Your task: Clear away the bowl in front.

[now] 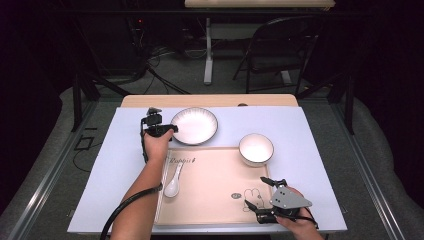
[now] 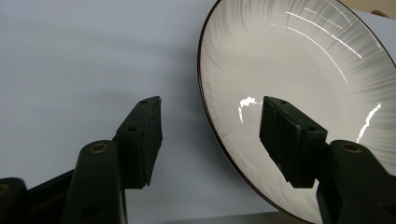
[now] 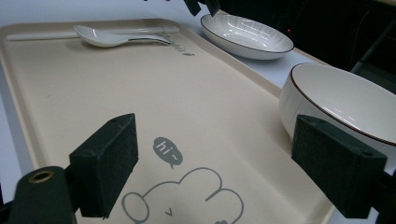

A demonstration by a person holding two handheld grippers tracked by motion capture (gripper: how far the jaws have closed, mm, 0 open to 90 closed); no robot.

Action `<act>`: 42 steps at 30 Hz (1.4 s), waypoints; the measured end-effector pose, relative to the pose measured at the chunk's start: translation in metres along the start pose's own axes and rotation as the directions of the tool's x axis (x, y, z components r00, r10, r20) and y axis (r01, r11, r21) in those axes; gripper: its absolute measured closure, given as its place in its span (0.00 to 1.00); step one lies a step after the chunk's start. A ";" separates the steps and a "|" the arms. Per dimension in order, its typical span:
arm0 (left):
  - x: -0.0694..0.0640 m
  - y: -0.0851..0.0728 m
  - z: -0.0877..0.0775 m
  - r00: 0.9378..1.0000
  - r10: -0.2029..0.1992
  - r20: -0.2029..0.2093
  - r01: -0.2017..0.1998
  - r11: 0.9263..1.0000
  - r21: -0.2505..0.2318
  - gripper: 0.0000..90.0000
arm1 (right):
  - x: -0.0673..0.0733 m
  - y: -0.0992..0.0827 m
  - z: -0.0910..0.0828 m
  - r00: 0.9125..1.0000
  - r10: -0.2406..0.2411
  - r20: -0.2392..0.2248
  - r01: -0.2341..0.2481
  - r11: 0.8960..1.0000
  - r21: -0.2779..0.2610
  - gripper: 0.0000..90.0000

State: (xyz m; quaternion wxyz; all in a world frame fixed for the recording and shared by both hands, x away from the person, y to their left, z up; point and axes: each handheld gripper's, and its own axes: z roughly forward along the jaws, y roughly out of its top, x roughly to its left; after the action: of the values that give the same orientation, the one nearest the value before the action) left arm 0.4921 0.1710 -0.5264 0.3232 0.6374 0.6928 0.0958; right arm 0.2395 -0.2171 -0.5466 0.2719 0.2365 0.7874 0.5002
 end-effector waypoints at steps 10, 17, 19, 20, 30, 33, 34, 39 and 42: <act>-0.004 0.000 0.009 1.000 -0.003 0.020 0.003 1.000 0.016 0.46 | 0.000 0.000 0.000 1.000 0.001 0.000 -0.001 1.000 -0.001 0.16; -0.007 0.000 0.014 1.000 -0.008 0.030 0.007 1.000 0.020 0.46 | 0.000 0.000 0.000 1.000 0.002 -0.001 -0.002 1.000 0.002 0.16; -0.008 0.001 0.015 0.999 -0.007 0.034 0.006 1.000 0.022 0.46 | 0.000 0.000 0.000 1.000 0.006 0.000 -0.006 1.000 0.007 0.16; -0.008 0.001 0.016 0.999 -0.006 0.037 0.006 1.000 0.021 0.46 | 0.000 0.000 0.000 1.000 0.006 0.001 -0.006 1.000 0.006 0.16; -0.013 0.000 0.021 0.999 -0.004 0.047 0.003 1.000 0.021 0.43 | 0.000 -0.001 0.000 1.000 0.008 0.000 -0.008 1.000 0.008 0.16; -0.012 0.000 0.023 0.998 -0.020 0.054 0.018 1.000 0.024 0.44 | 0.000 -0.001 0.000 1.000 0.009 -0.001 -0.009 1.000 0.007 0.16; -0.012 0.000 0.024 0.998 -0.023 0.054 0.022 0.999 0.026 0.44 | 0.000 -0.001 0.000 1.000 0.008 -0.001 -0.008 1.000 0.007 0.16; -0.014 0.000 0.028 0.999 -0.021 0.049 0.019 0.999 0.034 0.43 | 0.000 -0.001 0.000 1.000 0.008 -0.001 -0.008 1.000 0.007 0.16; -0.015 0.000 0.029 0.999 -0.026 0.040 0.025 0.999 0.033 0.43 | -0.001 -0.001 0.000 1.000 0.008 -0.001 -0.008 1.000 0.007 0.16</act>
State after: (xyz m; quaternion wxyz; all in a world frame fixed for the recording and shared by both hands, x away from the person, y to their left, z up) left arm 0.5084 0.1483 -0.5443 0.3282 0.6355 0.6956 0.0674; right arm 0.2402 -0.2175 -0.5471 0.2687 0.2405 0.7882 0.4986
